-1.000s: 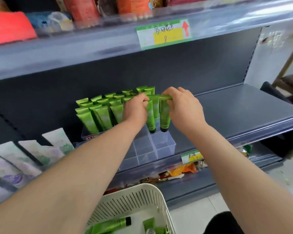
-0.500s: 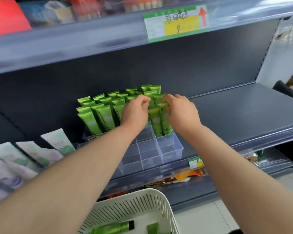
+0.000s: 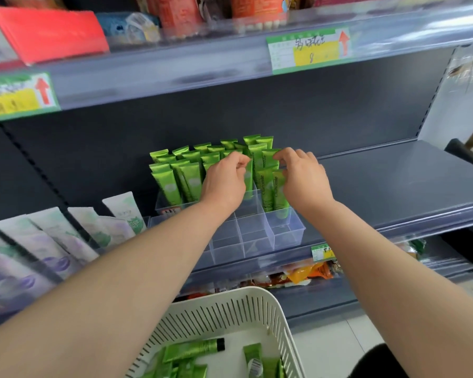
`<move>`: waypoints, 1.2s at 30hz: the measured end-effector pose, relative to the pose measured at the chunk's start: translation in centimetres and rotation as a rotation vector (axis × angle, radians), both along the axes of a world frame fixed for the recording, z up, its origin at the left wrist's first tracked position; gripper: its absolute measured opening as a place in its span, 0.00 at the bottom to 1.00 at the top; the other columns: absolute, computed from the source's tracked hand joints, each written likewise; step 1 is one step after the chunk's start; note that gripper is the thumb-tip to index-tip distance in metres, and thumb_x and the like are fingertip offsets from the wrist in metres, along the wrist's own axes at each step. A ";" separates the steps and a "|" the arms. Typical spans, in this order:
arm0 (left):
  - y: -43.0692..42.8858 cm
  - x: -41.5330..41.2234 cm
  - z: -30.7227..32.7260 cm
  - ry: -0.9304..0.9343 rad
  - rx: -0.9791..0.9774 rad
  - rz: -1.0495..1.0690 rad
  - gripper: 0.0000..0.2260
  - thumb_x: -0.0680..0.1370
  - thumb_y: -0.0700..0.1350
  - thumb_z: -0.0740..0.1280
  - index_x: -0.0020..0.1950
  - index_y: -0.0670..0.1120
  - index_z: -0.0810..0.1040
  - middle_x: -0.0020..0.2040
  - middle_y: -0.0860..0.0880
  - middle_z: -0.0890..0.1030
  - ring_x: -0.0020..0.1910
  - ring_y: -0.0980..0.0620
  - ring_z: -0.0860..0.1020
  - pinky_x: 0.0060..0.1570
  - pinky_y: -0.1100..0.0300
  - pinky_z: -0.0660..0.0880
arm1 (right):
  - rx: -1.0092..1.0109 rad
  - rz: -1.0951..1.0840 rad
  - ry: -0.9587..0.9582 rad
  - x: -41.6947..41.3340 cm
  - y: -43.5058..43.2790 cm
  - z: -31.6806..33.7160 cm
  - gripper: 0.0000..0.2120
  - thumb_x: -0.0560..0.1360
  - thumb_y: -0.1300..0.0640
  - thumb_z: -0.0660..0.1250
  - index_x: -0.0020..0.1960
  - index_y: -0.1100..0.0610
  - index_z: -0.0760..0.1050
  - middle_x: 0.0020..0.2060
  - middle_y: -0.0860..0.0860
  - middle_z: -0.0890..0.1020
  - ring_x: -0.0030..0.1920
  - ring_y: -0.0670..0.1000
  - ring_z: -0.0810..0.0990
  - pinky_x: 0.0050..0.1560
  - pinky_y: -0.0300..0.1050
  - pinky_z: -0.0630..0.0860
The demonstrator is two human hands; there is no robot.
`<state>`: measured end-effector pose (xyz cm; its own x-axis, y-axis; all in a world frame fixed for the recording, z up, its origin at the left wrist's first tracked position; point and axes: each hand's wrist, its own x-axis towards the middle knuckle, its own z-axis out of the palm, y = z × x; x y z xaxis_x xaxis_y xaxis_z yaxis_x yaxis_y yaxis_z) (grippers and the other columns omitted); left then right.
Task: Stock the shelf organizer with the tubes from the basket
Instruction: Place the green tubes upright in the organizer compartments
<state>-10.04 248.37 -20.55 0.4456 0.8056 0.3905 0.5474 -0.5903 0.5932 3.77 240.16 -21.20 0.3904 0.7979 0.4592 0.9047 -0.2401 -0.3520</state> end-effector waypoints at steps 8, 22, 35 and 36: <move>-4.8 -4.8 -3.1 -0.133 -0.037 -0.022 0.14 0.78 0.35 0.62 0.60 0.47 0.78 0.56 0.51 0.82 0.55 0.52 0.79 0.58 0.54 0.76 | 0.108 0.087 -0.081 -5.4 -2.8 -2.9 0.20 0.71 0.70 0.60 0.59 0.55 0.75 0.52 0.54 0.77 0.55 0.59 0.72 0.45 0.50 0.64; -12.1 -17.7 -17.4 0.212 -0.287 0.096 0.12 0.81 0.40 0.61 0.60 0.52 0.78 0.57 0.53 0.81 0.53 0.52 0.79 0.53 0.55 0.77 | -0.580 0.284 0.129 -15.9 -9.2 -17.8 0.21 0.73 0.68 0.62 0.61 0.51 0.73 0.58 0.51 0.74 0.60 0.54 0.70 0.56 0.48 0.69; -11.4 -23.4 -25.0 0.368 -0.553 0.355 0.17 0.79 0.33 0.60 0.63 0.48 0.76 0.62 0.52 0.78 0.53 0.55 0.76 0.51 0.59 0.76 | -1.109 0.134 0.123 -17.3 -9.6 -27.8 0.23 0.77 0.50 0.63 0.69 0.57 0.63 0.65 0.57 0.69 0.68 0.61 0.65 0.68 0.58 0.66; -11.3 -23.6 -25.1 0.371 -0.553 0.361 0.18 0.78 0.32 0.60 0.63 0.48 0.76 0.62 0.52 0.78 0.54 0.54 0.76 0.52 0.59 0.76 | -1.127 0.134 0.079 -17.6 -9.4 -28.0 0.25 0.77 0.47 0.64 0.69 0.57 0.62 0.65 0.57 0.69 0.69 0.61 0.63 0.68 0.58 0.65</move>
<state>-33.63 237.11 -45.64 0.1407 0.9613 -0.2368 0.8719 -0.0070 0.4896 -13.87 230.76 -49.22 0.2672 0.7781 -0.5684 0.9318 -0.3590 -0.0535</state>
